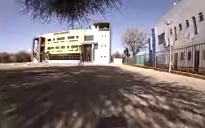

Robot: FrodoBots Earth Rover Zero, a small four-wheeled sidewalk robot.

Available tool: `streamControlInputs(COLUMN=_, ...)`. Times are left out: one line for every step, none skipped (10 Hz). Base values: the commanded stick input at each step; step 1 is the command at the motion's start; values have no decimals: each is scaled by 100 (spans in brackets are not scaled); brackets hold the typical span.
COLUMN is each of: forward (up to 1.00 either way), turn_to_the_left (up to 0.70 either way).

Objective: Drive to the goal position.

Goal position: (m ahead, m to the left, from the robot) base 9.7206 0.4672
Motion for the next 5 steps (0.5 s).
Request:
streamControlInputs(forward=100, turn_to_the_left=0)
streamControlInputs(forward=100, turn_to_the_left=0)
streamControlInputs(forward=100, turn_to_the_left=0)
streamControlInputs(forward=100, turn_to_the_left=0)
streamControlInputs(forward=100, turn_to_the_left=0)
